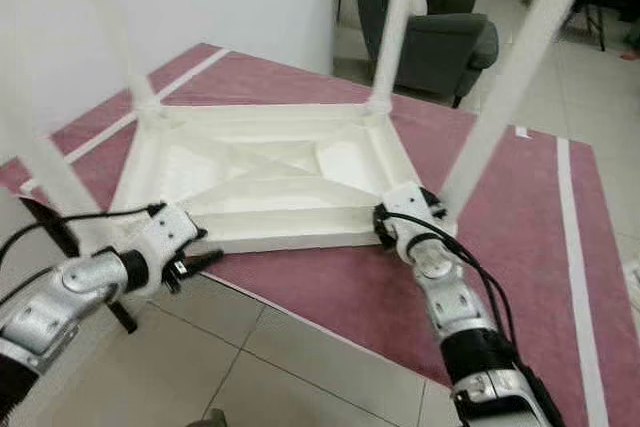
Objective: Building children table
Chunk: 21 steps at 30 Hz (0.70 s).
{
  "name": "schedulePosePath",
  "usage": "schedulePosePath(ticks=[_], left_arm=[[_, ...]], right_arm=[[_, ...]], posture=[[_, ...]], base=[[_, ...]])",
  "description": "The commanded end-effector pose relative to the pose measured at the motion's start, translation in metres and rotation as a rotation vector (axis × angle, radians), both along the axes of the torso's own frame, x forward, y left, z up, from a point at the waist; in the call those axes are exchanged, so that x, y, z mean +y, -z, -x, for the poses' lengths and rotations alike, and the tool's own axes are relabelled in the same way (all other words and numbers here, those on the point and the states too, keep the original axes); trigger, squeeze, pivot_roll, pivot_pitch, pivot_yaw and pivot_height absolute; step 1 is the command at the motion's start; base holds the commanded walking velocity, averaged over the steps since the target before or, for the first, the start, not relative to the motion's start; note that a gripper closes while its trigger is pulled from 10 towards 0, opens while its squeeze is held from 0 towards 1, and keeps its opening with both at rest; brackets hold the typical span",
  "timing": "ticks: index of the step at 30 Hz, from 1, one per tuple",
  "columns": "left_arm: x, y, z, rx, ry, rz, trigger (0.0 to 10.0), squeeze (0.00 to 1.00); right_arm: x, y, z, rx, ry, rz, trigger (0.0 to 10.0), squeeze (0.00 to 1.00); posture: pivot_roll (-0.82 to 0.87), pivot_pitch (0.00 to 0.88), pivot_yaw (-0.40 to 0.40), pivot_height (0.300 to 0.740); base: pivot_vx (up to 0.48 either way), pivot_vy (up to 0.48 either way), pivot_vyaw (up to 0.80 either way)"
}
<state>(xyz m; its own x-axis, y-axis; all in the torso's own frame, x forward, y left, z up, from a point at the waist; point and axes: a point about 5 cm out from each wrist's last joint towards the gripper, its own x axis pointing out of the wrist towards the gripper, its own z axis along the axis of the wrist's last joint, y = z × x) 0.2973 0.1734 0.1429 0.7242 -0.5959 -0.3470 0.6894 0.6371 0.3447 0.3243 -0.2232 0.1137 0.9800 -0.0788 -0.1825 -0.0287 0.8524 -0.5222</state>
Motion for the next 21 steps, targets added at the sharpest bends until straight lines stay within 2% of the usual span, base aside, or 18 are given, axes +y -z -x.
schedulePosePath(ticks=[1, 3, 4, 7, 8, 10, 11, 12, 15, 19, 21], left_arm=[[0.0, -0.007, -0.006, -0.053, -0.074, 0.018, 10.0, 0.0], [0.001, -0.013, -0.009, -0.069, -0.07, 0.012, 10.0, 0.0], [0.002, -0.016, -0.014, -0.084, -0.078, -0.009, 10.0, 0.0], [0.002, -0.014, -0.017, -0.083, -0.091, -0.023, 10.0, 0.0], [0.0, -0.01, -0.019, -0.077, -0.098, -0.041, 10.0, 0.0], [0.0, -0.01, -0.019, -0.077, -0.098, -0.041, 10.0, 0.0], [-0.003, -0.005, -0.022, -0.072, -0.112, -0.057, 10.0, 0.0], [-0.003, -0.005, -0.022, -0.072, -0.112, -0.057, 10.0, 0.0], [-0.015, 0.001, -0.033, -0.072, -0.138, -0.045, 10.0, 0.0], [-0.021, 0.0, -0.042, -0.085, -0.14, -0.027, 10.0, 0.0], [-0.026, 0.001, -0.051, -0.103, -0.143, -0.029, 10.0, 0.0]], right_arm=[[-0.029, 0.022, 0.016, 0.109, 0.148, 0.0, 10.0, 0.0], [-0.033, 0.021, 0.021, 0.11, 0.159, -0.001, 10.0, 0.0], [-0.037, 0.021, 0.03, 0.116, 0.169, -0.001, 10.0, 0.0], [-0.037, 0.022, 0.035, 0.125, 0.168, -0.001, 10.0, 0.0], [-0.034, 0.024, 0.041, 0.14, 0.156, 0.002, 10.0, 0.0], [-0.034, 0.024, 0.041, 0.14, 0.156, 0.002, 10.0, 0.0], [-0.03, 0.027, 0.048, 0.156, 0.145, 0.002, 10.0, 0.0], [-0.03, 0.027, 0.048, 0.156, 0.145, 0.002, 10.0, 0.0], [-0.019, 0.032, 0.068, 0.189, 0.123, 0.0, 10.0, 0.0], [-0.016, 0.032, 0.075, 0.2, 0.13, -0.002, 10.0, 0.0], [-0.013, 0.033, 0.083, 0.213, 0.136, -0.012, 10.0, 0.0]], posture=[[0.11, 0.0, 0.004, 0.74], [0.11, 0.0, 0.007, 0.74], [0.1, 0.0, 0.009, 0.74], [0.1, 0.0, 0.008, 0.74], [0.1, 0.0, 0.009, 0.74], [0.1, 0.0, 0.009, 0.74], [0.1, 0.0, 0.009, 0.74], [0.1, 0.0, 0.009, 0.74], [0.07, 0.0, 0.009, 0.74], [0.06, 0.0, 0.007, 0.74], [0.06, 0.0, 0.007, 0.74]], base=[[0.0, 0.0, 0.0], [0.0, 0.0, 0.0], [0.0, 0.0, 0.0], [0.0, 0.0, 0.0], [0.0, 0.0, 0.0], [0.0, 0.0, 0.0], [0.0, 0.0, 0.0], [0.0, 0.0, 0.0], [0.0, 0.0, 0.0], [0.0, 0.0, 0.0], [0.0, 0.0, 0.0]])
